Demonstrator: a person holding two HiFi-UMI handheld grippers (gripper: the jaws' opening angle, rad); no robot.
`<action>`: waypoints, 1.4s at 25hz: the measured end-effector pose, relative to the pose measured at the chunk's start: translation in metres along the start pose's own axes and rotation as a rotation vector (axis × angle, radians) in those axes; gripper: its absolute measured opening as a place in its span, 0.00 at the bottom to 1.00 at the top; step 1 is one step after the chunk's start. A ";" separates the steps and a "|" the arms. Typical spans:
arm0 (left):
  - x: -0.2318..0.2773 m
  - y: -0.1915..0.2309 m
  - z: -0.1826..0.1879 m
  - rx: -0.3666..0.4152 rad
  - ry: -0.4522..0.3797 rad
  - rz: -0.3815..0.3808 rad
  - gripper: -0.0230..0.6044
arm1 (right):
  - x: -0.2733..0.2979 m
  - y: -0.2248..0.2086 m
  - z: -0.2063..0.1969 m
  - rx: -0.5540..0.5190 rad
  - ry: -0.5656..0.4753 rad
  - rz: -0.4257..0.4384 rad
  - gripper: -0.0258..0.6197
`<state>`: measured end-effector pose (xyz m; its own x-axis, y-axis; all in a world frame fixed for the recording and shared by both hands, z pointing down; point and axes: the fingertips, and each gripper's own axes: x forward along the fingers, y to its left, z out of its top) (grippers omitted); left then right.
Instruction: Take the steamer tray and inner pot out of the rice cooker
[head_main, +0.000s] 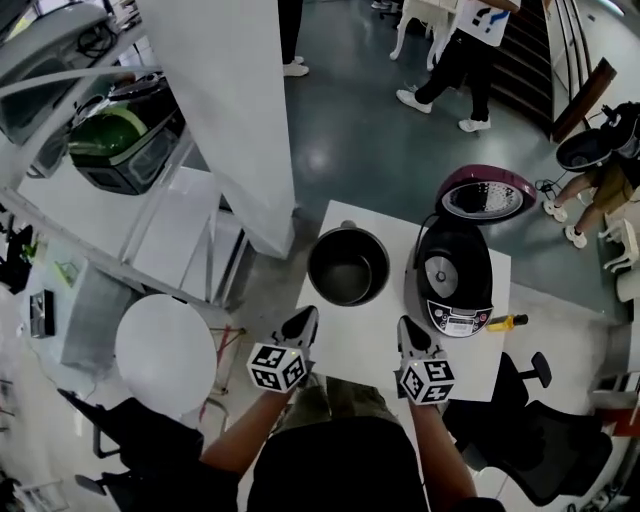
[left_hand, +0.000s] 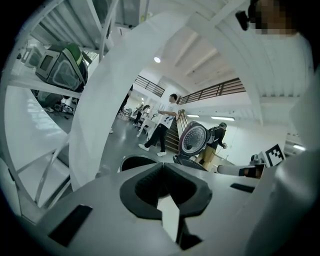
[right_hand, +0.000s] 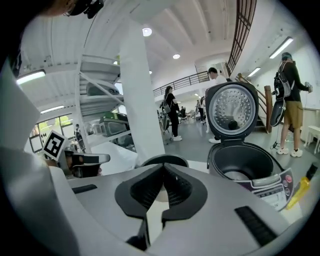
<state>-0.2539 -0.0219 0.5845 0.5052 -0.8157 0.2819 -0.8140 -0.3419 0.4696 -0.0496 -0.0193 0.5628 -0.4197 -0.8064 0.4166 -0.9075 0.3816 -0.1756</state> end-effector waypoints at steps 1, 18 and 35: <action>-0.004 -0.006 -0.006 0.006 0.007 -0.009 0.05 | -0.008 0.000 -0.007 0.000 0.007 -0.009 0.05; -0.064 -0.186 -0.071 0.155 -0.083 -0.034 0.05 | -0.212 -0.073 -0.030 -0.034 -0.139 -0.043 0.04; -0.145 -0.365 -0.167 0.288 -0.122 0.026 0.04 | -0.423 -0.163 -0.083 -0.035 -0.252 -0.077 0.04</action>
<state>0.0182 0.2991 0.5117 0.4591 -0.8700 0.1798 -0.8828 -0.4240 0.2023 0.2768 0.2970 0.4894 -0.3447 -0.9191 0.1910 -0.9375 0.3268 -0.1194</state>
